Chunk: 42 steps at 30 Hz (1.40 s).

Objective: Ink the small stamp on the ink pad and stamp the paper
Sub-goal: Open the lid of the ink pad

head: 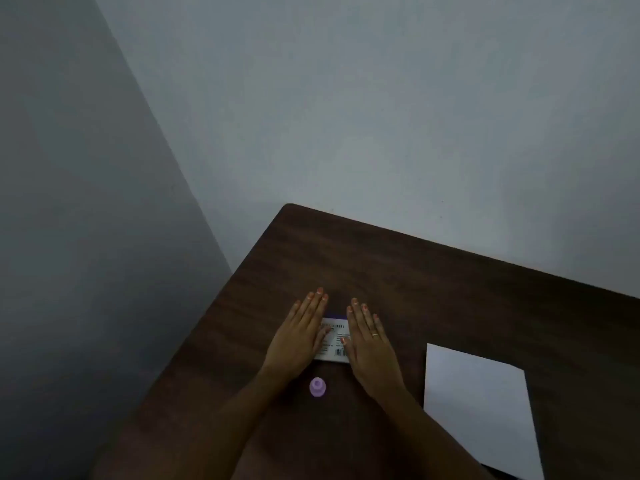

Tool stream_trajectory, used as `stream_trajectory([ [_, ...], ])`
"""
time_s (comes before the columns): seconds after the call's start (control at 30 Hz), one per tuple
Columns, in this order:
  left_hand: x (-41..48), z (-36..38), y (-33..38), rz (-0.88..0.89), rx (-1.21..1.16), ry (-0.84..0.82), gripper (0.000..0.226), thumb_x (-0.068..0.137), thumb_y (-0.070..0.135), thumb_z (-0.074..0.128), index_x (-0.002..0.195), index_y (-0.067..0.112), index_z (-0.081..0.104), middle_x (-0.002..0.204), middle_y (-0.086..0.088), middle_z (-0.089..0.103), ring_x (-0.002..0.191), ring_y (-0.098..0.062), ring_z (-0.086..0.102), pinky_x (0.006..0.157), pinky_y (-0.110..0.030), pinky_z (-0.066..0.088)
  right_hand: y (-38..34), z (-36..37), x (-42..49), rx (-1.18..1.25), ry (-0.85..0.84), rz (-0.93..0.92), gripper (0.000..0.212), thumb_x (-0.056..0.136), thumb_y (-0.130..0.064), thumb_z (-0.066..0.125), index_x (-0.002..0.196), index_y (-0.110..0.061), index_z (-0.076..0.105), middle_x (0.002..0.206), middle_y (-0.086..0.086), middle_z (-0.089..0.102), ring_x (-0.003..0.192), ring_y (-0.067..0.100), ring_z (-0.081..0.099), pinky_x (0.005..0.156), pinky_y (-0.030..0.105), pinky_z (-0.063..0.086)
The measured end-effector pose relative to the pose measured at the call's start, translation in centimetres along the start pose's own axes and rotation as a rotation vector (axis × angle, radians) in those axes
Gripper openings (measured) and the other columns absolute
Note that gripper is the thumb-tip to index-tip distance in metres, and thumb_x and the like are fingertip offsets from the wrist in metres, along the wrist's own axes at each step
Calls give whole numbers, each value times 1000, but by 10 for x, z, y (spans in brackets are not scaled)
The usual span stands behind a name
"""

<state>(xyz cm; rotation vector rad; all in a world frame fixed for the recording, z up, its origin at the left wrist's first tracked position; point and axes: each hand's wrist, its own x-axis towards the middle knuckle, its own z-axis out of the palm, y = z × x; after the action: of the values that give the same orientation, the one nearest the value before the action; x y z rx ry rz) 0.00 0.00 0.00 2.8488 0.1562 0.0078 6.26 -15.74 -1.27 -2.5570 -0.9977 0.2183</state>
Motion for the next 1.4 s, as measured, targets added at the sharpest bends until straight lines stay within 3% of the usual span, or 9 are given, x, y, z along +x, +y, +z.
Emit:
stream_trajectory([
  [0.23, -19, 2, -28, 21, -69, -142, 64, 94, 46, 33, 141, 24, -4, 148, 7, -11, 136, -4, -12, 110, -22, -8, 8, 9, -10, 81, -111, -12, 67, 93, -43, 35, 135, -25, -13, 143, -10, -19, 133, 3, -17, 111, 24, -7],
  [0.37, -29, 3, -42, 33, -168, -180, 81, 86, 54, 47, 136, 39, -14, 146, 13, -20, 135, -3, -11, 111, -25, 1, 11, 10, -9, 96, -137, -30, 77, 89, -49, 42, 139, -23, -10, 143, -11, -19, 133, 2, -17, 111, 23, -6],
  [0.7, -27, 13, -48, 8, -146, -98, 76, 80, 63, 45, 135, 49, -7, 147, 14, -10, 136, -2, -5, 112, -25, -2, 18, 4, -4, -12, -188, -82, 76, 88, -54, 40, 143, -21, -1, 145, -8, -17, 131, 4, -18, 108, 23, -10],
  [0.87, -28, 12, -46, -50, -241, -13, 92, 74, 63, 55, 143, 29, 4, 151, 11, 11, 133, 1, 9, 111, -22, 6, 18, -5, -1, -74, -204, -121, 74, 88, -57, 36, 144, -19, 6, 156, 2, 3, 143, 12, 1, 109, 24, -10],
  [0.97, -29, 12, -46, -71, -277, 2, 95, 73, 63, 57, 142, 29, 2, 153, 7, 17, 132, 2, 11, 111, -22, 9, 17, -18, 4, -11, -173, -142, 68, 88, -55, 39, 142, -19, 20, 154, 2, 20, 141, 11, 15, 111, 21, -1],
  [1.03, -29, 11, -46, -83, -295, 12, 95, 72, 64, 57, 142, 31, 2, 152, 7, 21, 132, 2, 13, 111, -22, 10, 15, -28, 10, 82, -121, -117, 57, 88, -48, 46, 136, -18, 38, 146, 3, 40, 135, 13, 33, 112, 22, 14],
  [1.13, -29, 12, -46, -100, -305, 19, 95, 71, 65, 56, 144, 27, 8, 151, 3, 27, 136, -6, 23, 111, -24, 16, 8, -39, 24, 315, 0, 29, 33, 88, -38, 52, 113, -18, 61, 115, 5, 67, 104, 14, 58, 90, 22, 40],
  [1.27, -27, 11, -46, -134, -332, -10, 99, 69, 65, 59, 142, 35, -1, 152, 2, 25, 133, -3, 21, 108, -26, 19, 2, -43, 50, 603, -14, 189, 16, 91, -33, 48, 101, -27, 59, 97, -3, 64, 83, 1, 58, 69, 19, 49],
  [1.4, -27, 11, -47, -104, -314, -11, 97, 71, 65, 57, 139, 40, -8, 153, 2, 22, 136, -7, 21, 110, -28, 19, 0, -37, 77, 591, 180, 224, 17, 89, -16, 55, 102, -11, 64, 103, 8, 66, 95, 15, 59, 79, 24, 46],
])
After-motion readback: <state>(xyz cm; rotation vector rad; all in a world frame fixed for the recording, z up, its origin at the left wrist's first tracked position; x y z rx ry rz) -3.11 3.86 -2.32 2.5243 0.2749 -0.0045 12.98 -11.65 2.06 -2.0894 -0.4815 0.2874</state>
